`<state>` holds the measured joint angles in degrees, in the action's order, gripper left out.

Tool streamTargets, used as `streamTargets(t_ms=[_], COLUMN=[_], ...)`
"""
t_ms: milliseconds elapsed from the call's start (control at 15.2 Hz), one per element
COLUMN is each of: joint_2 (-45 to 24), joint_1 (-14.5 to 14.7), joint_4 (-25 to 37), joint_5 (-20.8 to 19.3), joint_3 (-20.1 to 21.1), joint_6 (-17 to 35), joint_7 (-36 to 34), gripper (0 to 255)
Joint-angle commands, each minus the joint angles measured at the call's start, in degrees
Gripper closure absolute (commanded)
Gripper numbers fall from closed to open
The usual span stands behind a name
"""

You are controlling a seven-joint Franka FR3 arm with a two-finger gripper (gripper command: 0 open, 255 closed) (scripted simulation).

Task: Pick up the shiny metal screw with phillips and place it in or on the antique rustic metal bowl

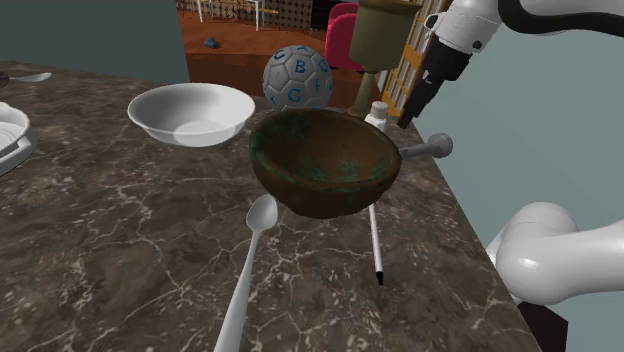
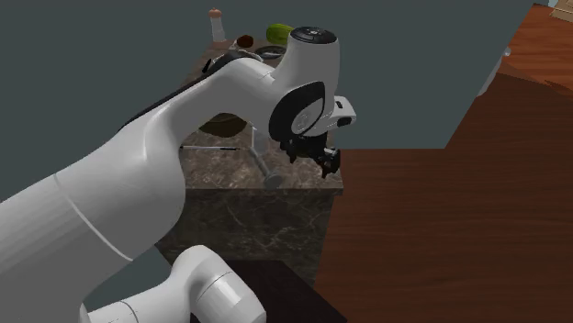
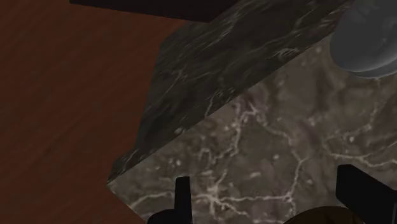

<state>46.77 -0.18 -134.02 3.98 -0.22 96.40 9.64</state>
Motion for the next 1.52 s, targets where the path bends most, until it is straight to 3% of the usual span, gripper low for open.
streamTargets(t_ms=[0, 528, 1056, 1452], joint_2=[0.0, 5.13, 8.07, 8.07], joint_1=[0.0, 7.38, 7.66, 7.66], joint_4=[0.0, 4.54, -2.9, -2.9], joint_5=[0.0, -2.34, -2.25, -2.25], joint_3=[0.0, 3.32, 3.46, 3.46], joint_6=[0.0, -19.26, -14.96, -14.96], joint_7=[0.0, 9.88, 10.16, 10.16], gripper=[0, 0, 0, 0])
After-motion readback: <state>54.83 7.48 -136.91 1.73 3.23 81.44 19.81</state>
